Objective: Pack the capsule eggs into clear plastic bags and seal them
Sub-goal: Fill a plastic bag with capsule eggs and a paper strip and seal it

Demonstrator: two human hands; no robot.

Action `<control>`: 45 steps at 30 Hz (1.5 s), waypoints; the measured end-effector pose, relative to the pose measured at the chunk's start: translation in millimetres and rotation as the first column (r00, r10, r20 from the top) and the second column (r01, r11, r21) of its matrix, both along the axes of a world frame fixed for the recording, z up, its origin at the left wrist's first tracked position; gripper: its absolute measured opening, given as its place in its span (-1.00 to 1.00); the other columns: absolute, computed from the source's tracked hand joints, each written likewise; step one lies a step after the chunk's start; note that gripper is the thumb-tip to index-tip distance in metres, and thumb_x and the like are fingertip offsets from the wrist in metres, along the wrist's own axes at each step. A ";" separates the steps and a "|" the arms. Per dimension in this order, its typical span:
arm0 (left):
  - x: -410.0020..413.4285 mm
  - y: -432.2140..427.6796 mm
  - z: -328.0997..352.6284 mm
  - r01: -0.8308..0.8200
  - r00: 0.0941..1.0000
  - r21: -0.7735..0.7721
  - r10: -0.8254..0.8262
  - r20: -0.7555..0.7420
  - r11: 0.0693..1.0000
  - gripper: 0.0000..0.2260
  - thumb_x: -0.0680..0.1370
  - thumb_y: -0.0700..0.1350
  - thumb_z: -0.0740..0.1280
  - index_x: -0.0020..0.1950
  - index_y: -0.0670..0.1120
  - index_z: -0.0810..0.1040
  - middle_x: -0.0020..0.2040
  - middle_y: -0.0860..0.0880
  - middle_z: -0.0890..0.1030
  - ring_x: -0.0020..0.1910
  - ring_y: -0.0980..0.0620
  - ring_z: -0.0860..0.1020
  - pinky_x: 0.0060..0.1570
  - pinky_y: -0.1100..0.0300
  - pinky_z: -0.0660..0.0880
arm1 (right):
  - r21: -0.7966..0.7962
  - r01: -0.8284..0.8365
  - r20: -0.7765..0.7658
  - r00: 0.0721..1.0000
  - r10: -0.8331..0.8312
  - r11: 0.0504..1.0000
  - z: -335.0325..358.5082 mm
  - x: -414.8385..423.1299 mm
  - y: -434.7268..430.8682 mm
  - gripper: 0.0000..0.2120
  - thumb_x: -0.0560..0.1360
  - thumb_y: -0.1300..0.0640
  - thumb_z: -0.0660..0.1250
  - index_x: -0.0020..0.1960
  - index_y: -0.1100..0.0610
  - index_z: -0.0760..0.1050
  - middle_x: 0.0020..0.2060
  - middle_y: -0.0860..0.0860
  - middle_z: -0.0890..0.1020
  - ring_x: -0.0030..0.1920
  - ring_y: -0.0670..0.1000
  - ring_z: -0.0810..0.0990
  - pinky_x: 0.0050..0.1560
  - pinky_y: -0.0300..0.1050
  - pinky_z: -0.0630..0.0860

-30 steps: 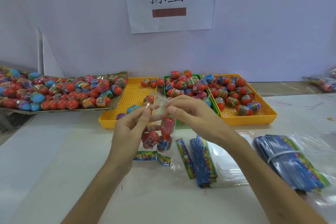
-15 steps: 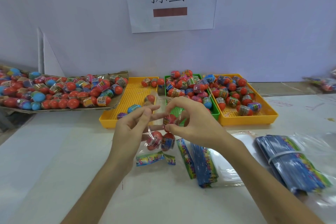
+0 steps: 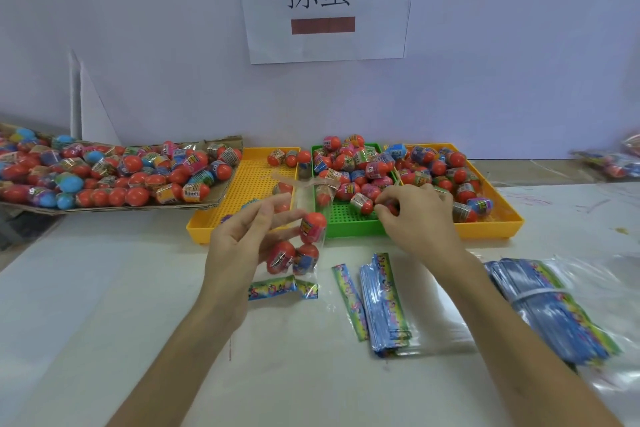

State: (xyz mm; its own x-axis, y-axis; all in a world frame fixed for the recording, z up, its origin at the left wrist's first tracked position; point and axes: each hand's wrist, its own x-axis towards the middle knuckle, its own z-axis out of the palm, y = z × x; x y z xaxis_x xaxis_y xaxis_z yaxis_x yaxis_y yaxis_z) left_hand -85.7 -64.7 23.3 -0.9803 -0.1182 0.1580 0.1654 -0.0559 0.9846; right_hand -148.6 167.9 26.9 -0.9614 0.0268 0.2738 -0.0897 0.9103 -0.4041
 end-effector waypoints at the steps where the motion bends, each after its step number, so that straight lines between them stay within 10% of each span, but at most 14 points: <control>1: 0.0 -0.3 0.2 0.000 1.000 0.008 0.000 -0.001 1.000 -0.64 0.56 0.09 0.23 0.23 -0.04 0.64 0.05 0.00 0.74 0.03 0.03 0.72 -0.13 0.27 0.62 | -0.014 -0.008 -0.041 0.999 0.008 1.000 0.9 0.7 -0.9 -0.85 0.62 -0.04 0.29 0.09 -0.10 0.62 -0.08 -0.12 0.67 0.07 0.02 0.51 0.31 0.10 0.21; 5: 0.2 -1.7 0.0 0.001 1.000 0.018 -0.001 -0.003 1.000 -0.65 0.57 0.10 0.23 0.23 -0.02 0.64 0.06 0.02 0.74 0.04 0.06 0.71 -0.12 0.30 0.61 | -0.317 -0.115 -0.255 0.966 0.032 0.941 10.4 4.0 -1.1 -0.87 0.62 0.05 0.32 0.00 -0.06 0.65 -0.18 -0.20 0.66 -0.17 -0.14 0.58 0.22 0.07 0.49; 8: 0.5 -1.6 -0.7 -0.007 1.000 -0.002 0.007 0.000 1.000 -0.71 0.62 0.07 0.21 0.23 0.04 0.64 0.07 0.05 0.74 0.02 0.08 0.71 -0.13 0.28 0.61 | -0.627 -0.369 -0.361 0.918 0.164 0.686 27.7 11.8 -4.4 -0.84 0.64 0.18 0.30 0.06 0.03 0.65 -0.11 -0.16 0.70 -0.06 -0.14 0.65 -0.03 -0.21 0.58; 12: 0.8 -0.2 -0.2 -0.010 1.000 -0.013 0.010 0.011 1.000 -0.72 0.63 0.08 0.21 0.24 0.09 0.63 0.06 0.06 0.74 0.03 0.04 0.72 -0.05 0.14 0.61 | -0.641 -0.574 -0.441 0.819 0.368 0.509 38.8 26.6 -19.9 -0.82 0.66 0.22 0.26 0.13 0.09 0.62 -0.04 -0.09 0.71 -0.03 -0.11 0.67 -0.09 -0.24 0.58; 33: 7.7 7.1 5.0 0.054 0.998 -0.023 -0.054 -0.038 0.998 -0.67 0.55 0.07 0.27 0.26 0.08 0.64 0.02 0.03 0.75 0.00 0.03 0.72 -0.16 0.28 0.62 | -0.414 -0.633 -0.528 0.752 0.395 0.654 22.1 39.9 -55.4 -0.96 0.52 0.18 0.47 -0.07 0.15 0.64 -0.19 -0.04 0.69 -0.14 -0.12 0.66 -0.05 -0.37 0.53; 38: 6.8 3.8 5.4 0.048 0.999 0.015 -0.048 -0.006 0.999 -0.65 0.54 0.11 0.27 0.28 0.12 0.64 0.09 0.03 0.73 0.06 -0.01 0.70 -0.13 0.24 0.62 | -0.218 -0.605 -0.448 0.759 0.472 0.766 17.4 43.1 -59.0 -0.80 0.61 0.02 0.30 0.05 0.02 0.69 -0.01 -0.15 0.69 0.12 -0.13 0.57 0.26 0.09 0.35; 42: 7.1 0.5 8.0 0.057 0.998 0.125 -0.059 0.016 0.990 -0.70 0.53 0.12 0.26 0.18 0.17 0.68 0.09 -0.01 0.73 0.03 0.02 0.71 -0.16 0.24 0.62 | -0.376 -0.580 -0.524 0.776 0.351 0.722 24.9 43.1 -56.0 -0.65 0.52 -0.07 0.39 0.28 0.00 0.56 0.20 -0.10 0.54 0.28 -0.09 0.49 0.32 -0.11 0.41; 45: 5.6 0.2 10.1 0.064 0.997 0.251 -0.075 0.035 0.966 -0.72 0.52 0.11 0.28 0.12 0.17 0.72 0.05 -0.02 0.73 -0.09 0.07 0.68 -0.16 0.24 0.61 | -0.635 -0.469 -0.261 0.878 0.400 0.614 28.9 38.6 -50.8 -0.37 0.41 -0.19 0.49 0.41 -0.16 0.33 0.27 -0.20 0.48 0.21 -0.21 0.54 0.13 -0.33 0.50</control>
